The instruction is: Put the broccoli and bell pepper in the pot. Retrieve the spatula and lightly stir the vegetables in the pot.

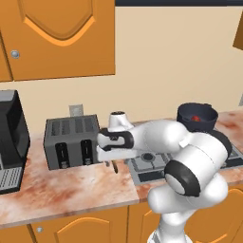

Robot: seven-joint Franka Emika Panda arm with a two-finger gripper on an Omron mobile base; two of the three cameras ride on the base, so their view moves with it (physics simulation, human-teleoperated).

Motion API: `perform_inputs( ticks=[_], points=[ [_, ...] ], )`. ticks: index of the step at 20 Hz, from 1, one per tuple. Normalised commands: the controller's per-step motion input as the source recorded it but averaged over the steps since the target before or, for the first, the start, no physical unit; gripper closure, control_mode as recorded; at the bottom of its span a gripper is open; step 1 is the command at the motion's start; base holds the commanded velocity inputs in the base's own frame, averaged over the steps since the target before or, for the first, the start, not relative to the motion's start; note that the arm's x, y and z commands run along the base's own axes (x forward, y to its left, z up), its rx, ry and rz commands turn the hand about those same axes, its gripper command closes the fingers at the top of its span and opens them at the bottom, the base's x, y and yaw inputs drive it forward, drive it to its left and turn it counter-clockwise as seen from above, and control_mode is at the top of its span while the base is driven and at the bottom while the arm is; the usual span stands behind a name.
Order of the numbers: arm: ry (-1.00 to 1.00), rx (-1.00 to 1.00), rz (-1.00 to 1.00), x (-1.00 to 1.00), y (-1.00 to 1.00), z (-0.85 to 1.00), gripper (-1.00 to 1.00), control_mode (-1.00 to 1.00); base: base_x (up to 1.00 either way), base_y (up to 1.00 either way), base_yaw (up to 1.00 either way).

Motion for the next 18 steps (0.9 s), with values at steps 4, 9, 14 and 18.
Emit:
perform_inputs(
  ticks=[4,9,14,18],
  points=[
    [0.0,0.0,-0.01,0.24,-0.15,-0.14,-1.0,-1.0,0.0,0.0,0.0],
    [0.03,0.0,-0.01,0.46,0.04,0.0,-1.0,-1.0,0.0,0.0,0.0],
    [0.0,0.0,0.0,0.14,0.06,-0.07,-1.0,-1.0,0.0,0.0,0.0],
    [0.0,0.0,0.0,-0.33,0.0,-0.13,-1.0,-1.0,0.0,0.0,0.0]
  ],
)
